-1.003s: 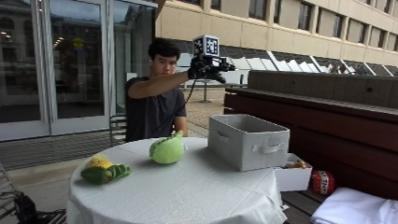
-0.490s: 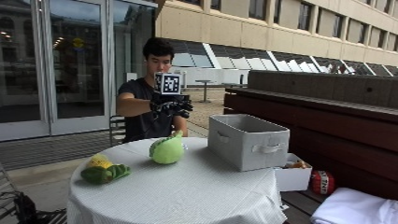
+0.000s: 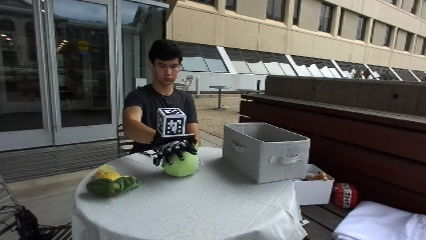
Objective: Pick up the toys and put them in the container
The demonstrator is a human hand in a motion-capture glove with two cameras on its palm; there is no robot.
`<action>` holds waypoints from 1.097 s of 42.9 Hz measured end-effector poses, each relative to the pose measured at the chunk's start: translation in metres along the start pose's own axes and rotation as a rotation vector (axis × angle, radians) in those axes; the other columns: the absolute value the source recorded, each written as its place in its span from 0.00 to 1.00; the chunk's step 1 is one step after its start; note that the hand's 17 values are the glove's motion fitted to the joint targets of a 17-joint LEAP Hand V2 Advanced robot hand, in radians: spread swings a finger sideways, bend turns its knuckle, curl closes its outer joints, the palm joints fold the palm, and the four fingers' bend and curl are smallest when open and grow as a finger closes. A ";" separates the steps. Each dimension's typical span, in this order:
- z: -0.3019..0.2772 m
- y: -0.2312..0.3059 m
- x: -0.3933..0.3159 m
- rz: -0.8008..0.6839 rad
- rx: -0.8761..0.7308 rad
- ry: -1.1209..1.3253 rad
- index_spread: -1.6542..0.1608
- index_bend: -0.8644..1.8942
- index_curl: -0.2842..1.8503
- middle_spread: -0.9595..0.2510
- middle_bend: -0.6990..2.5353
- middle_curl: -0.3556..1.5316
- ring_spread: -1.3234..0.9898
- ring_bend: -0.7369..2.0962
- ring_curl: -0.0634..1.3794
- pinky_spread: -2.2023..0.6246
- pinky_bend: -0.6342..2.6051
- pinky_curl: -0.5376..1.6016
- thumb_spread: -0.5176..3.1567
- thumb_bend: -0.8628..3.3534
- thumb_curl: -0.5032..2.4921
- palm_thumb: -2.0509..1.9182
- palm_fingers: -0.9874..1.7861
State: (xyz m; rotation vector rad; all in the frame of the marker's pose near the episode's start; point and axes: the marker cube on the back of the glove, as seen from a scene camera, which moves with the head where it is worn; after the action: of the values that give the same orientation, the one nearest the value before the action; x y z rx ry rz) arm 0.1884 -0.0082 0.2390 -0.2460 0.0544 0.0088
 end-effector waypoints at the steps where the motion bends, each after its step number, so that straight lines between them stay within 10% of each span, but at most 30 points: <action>1: 0.005 0.001 0.001 -0.013 -0.022 -0.009 0.74 0.34 0.19 0.76 0.26 0.37 0.58 0.44 0.25 0.80 0.60 0.43 0.40 0.20 0.26 0.52 0.29; 24: 0.049 0.017 -0.004 -0.029 -0.133 -0.031 0.75 0.32 0.15 0.77 0.28 0.37 0.54 0.64 0.35 0.68 0.70 0.44 0.46 0.27 0.30 0.67 0.40; 47: -0.008 0.011 -0.033 0.154 0.202 0.020 0.78 0.52 0.26 0.57 0.51 0.50 0.42 0.67 0.36 0.60 0.44 0.36 0.49 0.35 0.38 0.79 0.84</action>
State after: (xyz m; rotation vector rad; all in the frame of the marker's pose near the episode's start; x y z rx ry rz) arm 0.1553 0.0007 0.2301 -0.0393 0.0932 0.1535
